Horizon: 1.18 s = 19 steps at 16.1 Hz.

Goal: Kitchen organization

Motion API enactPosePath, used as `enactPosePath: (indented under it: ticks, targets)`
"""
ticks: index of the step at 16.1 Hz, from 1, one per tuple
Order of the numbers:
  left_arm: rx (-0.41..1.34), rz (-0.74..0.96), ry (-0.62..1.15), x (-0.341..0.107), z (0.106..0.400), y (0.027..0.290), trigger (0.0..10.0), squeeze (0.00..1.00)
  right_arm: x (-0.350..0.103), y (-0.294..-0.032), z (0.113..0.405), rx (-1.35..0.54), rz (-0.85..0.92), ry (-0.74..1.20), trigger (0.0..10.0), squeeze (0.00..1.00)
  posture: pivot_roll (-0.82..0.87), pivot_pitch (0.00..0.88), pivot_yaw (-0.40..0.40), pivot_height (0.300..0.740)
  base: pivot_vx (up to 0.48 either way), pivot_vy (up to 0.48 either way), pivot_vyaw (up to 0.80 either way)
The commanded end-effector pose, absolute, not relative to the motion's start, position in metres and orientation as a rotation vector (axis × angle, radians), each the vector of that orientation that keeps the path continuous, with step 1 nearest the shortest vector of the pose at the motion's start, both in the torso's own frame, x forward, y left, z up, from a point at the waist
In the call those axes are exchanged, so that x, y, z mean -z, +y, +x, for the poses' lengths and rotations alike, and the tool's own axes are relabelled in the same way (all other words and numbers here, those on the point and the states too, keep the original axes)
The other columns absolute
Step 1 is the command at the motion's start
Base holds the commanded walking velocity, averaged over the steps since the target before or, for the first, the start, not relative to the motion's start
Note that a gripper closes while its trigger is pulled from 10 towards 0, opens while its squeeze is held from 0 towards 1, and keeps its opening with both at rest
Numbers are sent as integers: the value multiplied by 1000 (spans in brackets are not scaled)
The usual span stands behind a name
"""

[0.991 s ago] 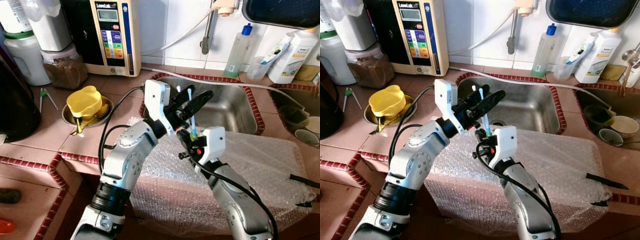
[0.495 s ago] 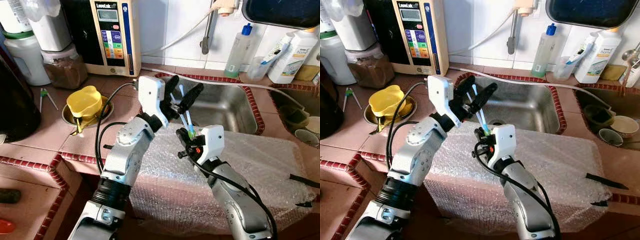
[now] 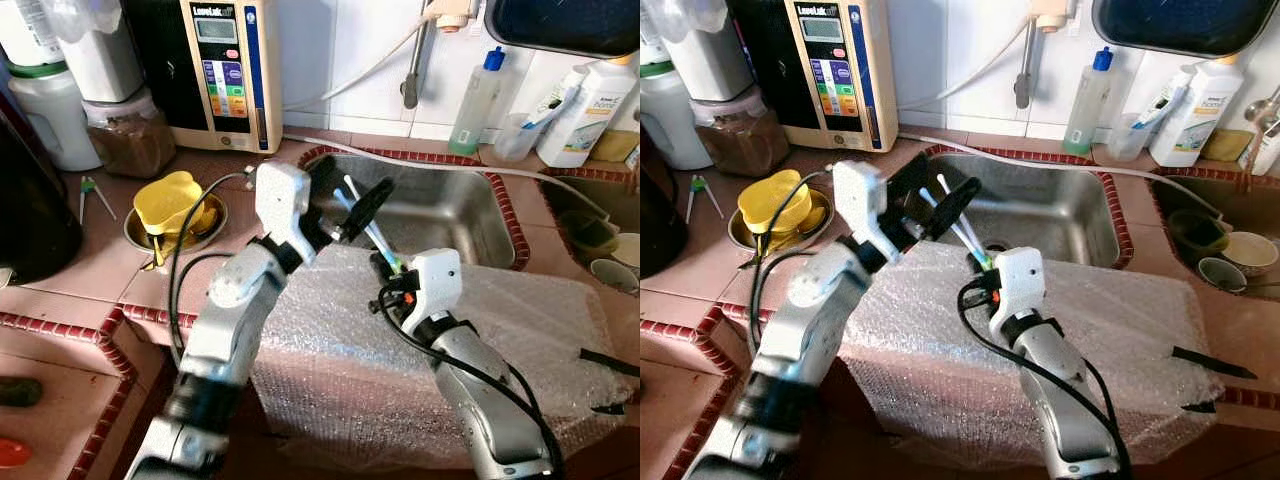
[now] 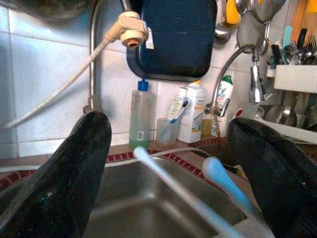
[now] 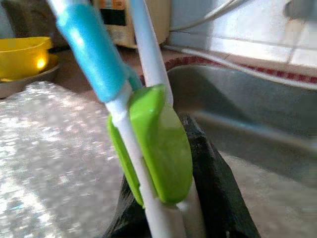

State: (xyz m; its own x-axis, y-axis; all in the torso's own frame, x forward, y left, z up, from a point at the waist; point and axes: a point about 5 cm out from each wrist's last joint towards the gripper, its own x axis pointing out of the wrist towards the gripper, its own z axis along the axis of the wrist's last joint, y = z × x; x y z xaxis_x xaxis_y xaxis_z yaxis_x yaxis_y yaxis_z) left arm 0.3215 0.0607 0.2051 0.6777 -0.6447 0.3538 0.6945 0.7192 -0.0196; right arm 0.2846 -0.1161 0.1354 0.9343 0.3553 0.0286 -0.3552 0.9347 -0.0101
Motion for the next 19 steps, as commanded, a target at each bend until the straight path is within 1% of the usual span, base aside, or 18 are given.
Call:
enactPosePath:
  ticks: [1,3,5,7,10,13,14,17,19]
  targets:
    - [682,-122,-302,-194,322,76,10000,1000,-151,-142,291,-232,-2,-112,0,0,50,9,4,740,0,0,0]
    - [711,-171,-277,-192,316,73,10000,1000,-150,-145,291,-230,-13,-108,0,0,52,10,0,740,0,0,0]
    - [794,-256,-234,-194,308,63,10000,1000,-146,-144,290,-237,-33,-102,0,0,54,9,-1,740,0,0,0]
    - [832,-229,-207,-186,301,61,10000,1000,-145,-143,290,-235,-53,-107,0,0,53,7,5,740,0,0,0]
    - [811,-164,-173,-172,294,70,10000,1000,-147,-150,288,-193,-62,-123,0,0,51,4,12,740,0,0,0]
    - [653,-95,-126,-157,296,94,10000,1000,-151,-167,285,-111,-82,-146,0,0,63,4,12,740,0,0,0]
    - [642,-86,-120,-156,295,96,10000,1000,-151,-169,285,-105,-88,-146,0,0,65,4,11,740,0,0,0]
    - [484,13,-122,-149,294,118,10000,1000,-152,-192,277,-3,-118,-153,0,0,74,0,10,740,0,0,0]
    - [419,37,-129,-149,295,122,10000,1000,-153,-203,271,47,-126,-159,0,0,75,0,9,740,0,0,0]
